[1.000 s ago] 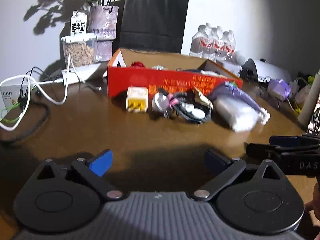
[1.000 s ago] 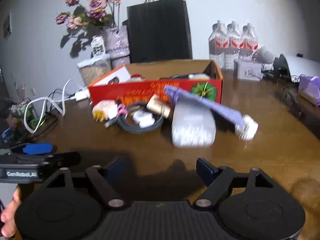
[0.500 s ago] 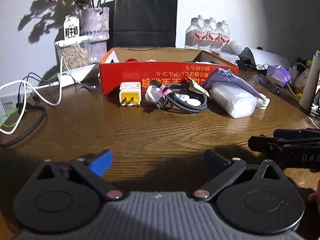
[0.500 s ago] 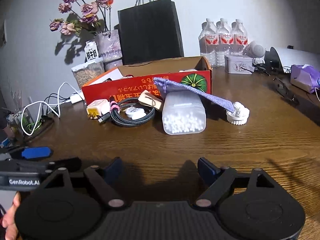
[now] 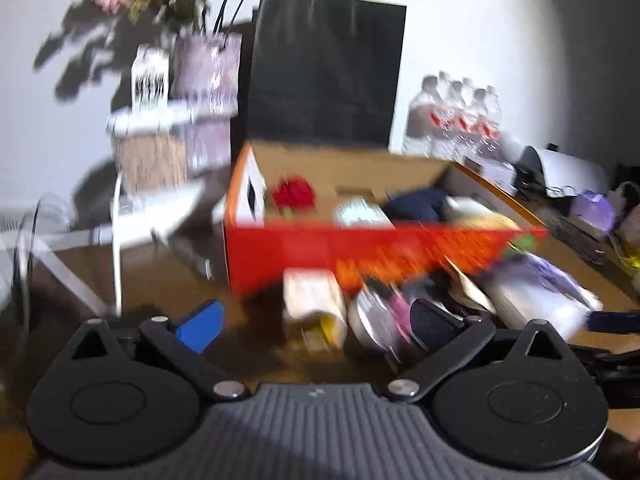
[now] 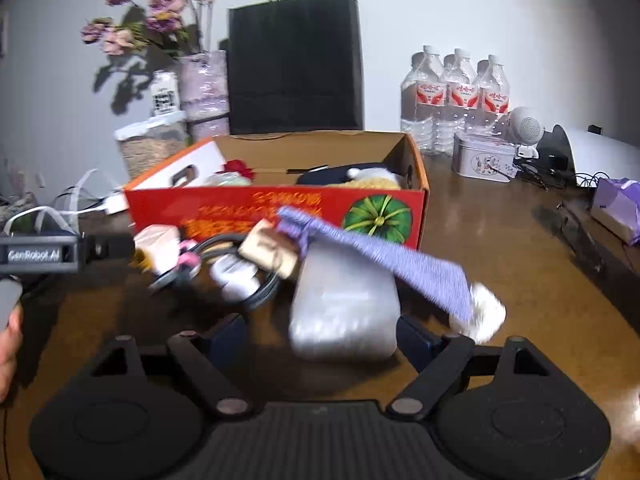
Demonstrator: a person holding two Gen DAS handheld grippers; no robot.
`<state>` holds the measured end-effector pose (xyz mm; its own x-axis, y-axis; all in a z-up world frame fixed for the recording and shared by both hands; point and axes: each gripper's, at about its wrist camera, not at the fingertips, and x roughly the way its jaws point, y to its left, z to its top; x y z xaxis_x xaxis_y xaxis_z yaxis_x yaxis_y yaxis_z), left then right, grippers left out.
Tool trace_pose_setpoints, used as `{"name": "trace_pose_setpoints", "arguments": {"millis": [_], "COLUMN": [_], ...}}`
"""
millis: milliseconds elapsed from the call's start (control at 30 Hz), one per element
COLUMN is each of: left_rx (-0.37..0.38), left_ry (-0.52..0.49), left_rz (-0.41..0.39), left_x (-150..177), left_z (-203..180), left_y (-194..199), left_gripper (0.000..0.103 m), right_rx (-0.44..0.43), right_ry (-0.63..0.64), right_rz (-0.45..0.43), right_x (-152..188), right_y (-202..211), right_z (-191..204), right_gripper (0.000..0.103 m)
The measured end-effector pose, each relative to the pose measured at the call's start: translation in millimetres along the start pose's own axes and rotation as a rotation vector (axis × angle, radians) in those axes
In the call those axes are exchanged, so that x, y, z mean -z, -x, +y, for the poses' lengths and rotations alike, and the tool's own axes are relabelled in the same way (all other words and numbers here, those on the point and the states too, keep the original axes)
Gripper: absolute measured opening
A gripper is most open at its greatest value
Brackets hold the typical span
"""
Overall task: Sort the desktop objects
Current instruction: 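Move both grippers back toward the remaining items on the table, then grasp the white plug adapter with the left gripper while the right grasps the white container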
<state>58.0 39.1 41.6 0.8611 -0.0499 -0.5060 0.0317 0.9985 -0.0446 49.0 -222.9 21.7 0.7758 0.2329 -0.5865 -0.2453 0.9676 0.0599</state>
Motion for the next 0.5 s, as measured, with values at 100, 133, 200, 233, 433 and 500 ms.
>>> {"name": "trace_pose_setpoints", "arguments": {"millis": [100,133,200,233,433,500], "left_rx": [0.004,0.04,0.082,0.074,0.115,0.087], "left_ry": [0.027,0.057,0.084,0.09,0.147,0.101], "left_rz": [0.039,0.061,0.082,0.084,0.128,0.113], "left_x": [-6,-5,-4,-2,0,1], "left_z": [10,14,17,18,27,23], "left_y": [-30,-37,-46,-49,-56,-50], "left_gripper": [0.088,0.087,0.083,0.081,0.043,0.041], "right_rx": [-0.005,-0.006,-0.003,0.003,0.0,-0.004], "right_ry": [-0.014,-0.021,-0.028,-0.038,-0.042,-0.046], "right_rz": [0.027,0.031,0.038,0.041,0.036,0.044], "right_x": [-8,-10,-11,-11,-5,-3], "right_y": [-17,-21,-29,-33,-36,-32], "right_z": [-3,-3,-4,-5,-2,-1], "right_gripper": [0.082,0.082,0.078,0.073,0.065,0.065]}}
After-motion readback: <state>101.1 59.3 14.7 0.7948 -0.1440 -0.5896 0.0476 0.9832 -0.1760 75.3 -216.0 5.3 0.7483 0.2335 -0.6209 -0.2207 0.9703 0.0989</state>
